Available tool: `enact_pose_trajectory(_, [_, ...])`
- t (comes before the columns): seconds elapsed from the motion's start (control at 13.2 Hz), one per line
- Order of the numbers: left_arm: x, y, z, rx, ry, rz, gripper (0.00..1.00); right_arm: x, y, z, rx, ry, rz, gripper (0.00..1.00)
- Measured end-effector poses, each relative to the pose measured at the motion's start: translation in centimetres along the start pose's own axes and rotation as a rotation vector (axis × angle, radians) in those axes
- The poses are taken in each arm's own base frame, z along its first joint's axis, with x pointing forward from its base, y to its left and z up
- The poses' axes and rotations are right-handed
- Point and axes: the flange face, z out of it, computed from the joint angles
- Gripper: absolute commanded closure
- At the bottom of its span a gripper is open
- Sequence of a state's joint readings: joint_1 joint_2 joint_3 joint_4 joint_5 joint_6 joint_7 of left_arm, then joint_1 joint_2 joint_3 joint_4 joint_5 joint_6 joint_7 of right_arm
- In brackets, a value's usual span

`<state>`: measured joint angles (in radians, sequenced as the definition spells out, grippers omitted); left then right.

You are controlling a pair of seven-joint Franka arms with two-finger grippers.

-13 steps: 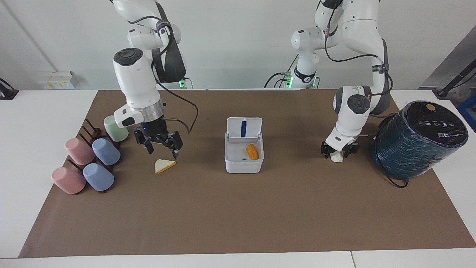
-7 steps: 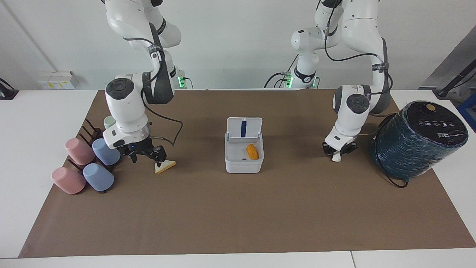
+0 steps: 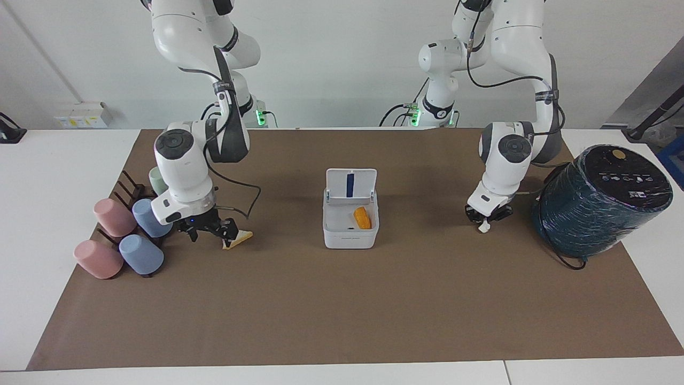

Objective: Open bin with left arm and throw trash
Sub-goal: 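Grasp the white paper with the left gripper while the right gripper withdraws, then carry the white paper over the bin and open the left gripper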

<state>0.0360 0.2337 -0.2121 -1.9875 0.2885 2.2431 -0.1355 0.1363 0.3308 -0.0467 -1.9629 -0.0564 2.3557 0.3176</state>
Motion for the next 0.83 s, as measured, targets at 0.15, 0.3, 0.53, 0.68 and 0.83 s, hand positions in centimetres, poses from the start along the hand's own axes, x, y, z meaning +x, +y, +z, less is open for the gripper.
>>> enact_pose_trajectory(0.15, [2.0, 2.9, -4.3, -0.033, 0.02, -0.015, 1.0, -0.5, -0.2, 0.8, 0.007, 0.01, -0.005, 0.0])
enact_pose_trajectory(0.3, [3.3, 6.9, -8.1, -0.121, 0.056, -0.09, 1.0, -1.1, -0.2, 2.3, 0.015, 0.029, -0.007, 0.0])
enact_pose_trajectory(0.53, [3.3, 13.9, -10.8, -0.206, 0.065, -0.223, 1.0, -1.2, -0.7, 3.6, 0.021, 0.036, -0.014, 0.04])
enact_pose_trajectory(0.68, [2.5, 18.9, -11.8, -0.244, 0.071, -0.304, 1.0, -1.3, -0.9, 3.4, 0.021, 0.034, -0.018, 0.16])
enact_pose_trajectory(0.83, [1.9, 22.9, -12.7, -0.327, 0.079, -0.383, 1.0, -1.4, -1.2, 3.1, 0.021, 0.028, -0.022, 0.51])
